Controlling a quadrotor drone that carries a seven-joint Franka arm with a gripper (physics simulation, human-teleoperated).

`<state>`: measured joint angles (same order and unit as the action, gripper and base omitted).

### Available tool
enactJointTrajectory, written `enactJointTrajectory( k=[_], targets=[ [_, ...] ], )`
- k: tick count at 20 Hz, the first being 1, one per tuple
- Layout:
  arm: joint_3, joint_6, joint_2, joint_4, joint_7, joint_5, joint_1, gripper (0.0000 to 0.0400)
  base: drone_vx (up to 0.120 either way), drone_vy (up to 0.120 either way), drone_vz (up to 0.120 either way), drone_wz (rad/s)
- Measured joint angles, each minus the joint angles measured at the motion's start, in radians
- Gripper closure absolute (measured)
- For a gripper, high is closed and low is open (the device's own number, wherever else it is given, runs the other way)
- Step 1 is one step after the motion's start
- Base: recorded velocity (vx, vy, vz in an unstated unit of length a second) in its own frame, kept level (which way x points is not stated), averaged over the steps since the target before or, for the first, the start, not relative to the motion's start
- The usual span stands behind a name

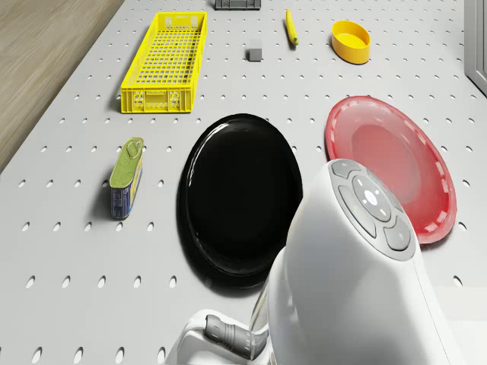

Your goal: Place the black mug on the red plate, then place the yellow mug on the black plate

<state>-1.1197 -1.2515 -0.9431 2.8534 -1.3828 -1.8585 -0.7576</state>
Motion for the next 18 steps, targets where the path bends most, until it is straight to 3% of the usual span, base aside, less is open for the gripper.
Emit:
enactJointTrajectory(
  k=[3,7,16,18],
  targets=[
    [-0.052,0.047,-0.033,0.026,-0.069,-0.072,-0.104,0.0,-0.12,0.0,-0.12,0.0],
    [-0.094,0.079,-0.069,0.038,-0.125,-0.113,-0.191,0.0,-0.12,0.0,-0.12,0.0],
    [-0.137,0.077,-0.129,0.042,-0.183,-0.121,-0.272,0.0,-0.12,0.0,-0.12,0.0],
    [-0.143,0.071,-0.141,0.042,-0.19,-0.117,-0.281,0.0,0.0,0.0,-0.12,0.0]
  ],
)
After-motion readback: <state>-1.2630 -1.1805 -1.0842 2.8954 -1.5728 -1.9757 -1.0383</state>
